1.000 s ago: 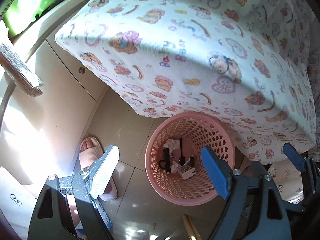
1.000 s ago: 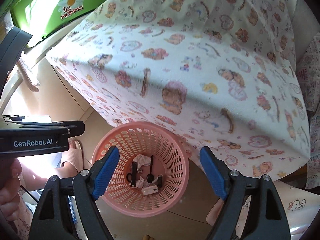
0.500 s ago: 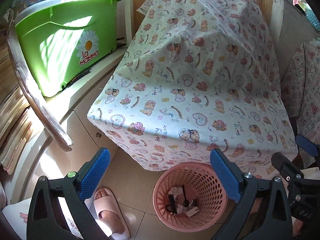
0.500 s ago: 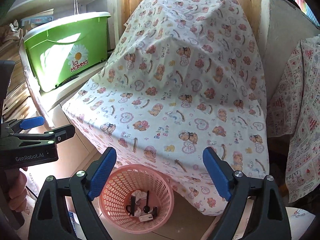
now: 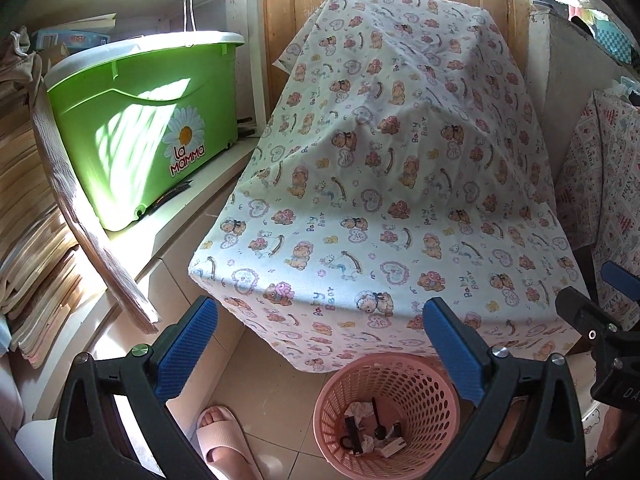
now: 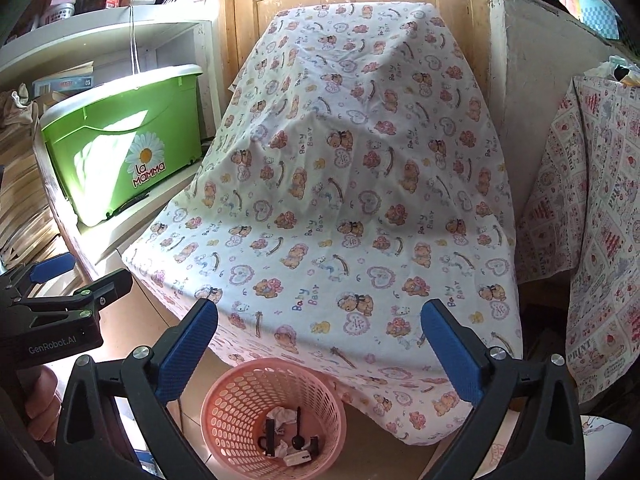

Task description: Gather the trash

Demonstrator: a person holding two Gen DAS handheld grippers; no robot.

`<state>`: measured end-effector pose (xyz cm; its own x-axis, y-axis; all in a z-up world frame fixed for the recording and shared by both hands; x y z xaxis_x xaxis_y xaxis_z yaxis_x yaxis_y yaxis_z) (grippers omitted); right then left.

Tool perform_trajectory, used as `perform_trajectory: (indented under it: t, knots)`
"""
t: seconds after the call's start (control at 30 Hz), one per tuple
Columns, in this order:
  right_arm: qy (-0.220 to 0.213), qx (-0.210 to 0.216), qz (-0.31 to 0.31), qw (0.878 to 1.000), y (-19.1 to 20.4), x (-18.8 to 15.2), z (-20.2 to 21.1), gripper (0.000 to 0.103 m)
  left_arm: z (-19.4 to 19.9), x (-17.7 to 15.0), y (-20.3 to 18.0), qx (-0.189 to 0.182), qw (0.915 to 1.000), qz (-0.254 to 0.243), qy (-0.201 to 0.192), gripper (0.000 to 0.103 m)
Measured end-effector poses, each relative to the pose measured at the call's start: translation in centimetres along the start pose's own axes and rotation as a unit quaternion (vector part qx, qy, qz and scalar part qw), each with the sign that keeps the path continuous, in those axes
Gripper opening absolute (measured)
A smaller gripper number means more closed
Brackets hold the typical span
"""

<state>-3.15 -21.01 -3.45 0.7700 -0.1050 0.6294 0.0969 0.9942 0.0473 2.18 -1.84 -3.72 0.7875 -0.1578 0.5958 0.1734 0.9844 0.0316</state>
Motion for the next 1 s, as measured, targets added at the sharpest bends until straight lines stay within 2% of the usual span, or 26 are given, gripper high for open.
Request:
perform_trajectory:
  t: [0.17,1.0]
  knots:
    - [0.003,-0.002,0.000,1.000,0.17,-0.01,-0.02,0.103,-0.12,-0.02,0.17,-0.009,0.9999,0.001,0.004,0.101]
    - [0.009,-0.001,0.003,1.000,0.16,-0.19,-0.39,0.103,0.03,-0.14,-0.48,-0.002,0.9999,-0.012,0.001,0.101]
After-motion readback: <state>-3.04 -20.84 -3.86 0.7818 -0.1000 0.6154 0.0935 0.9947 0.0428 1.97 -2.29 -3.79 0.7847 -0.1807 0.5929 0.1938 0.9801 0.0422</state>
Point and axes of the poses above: each gripper's, at about its wrist camera, not at the fingertips, and z roughly against the way its jaws point, y to its left, x to its top, the point moved 3 cm from there along -z, roughly the way its jaws point, and after that the axes turned 15 degrees about y, right-handed, at the moved point
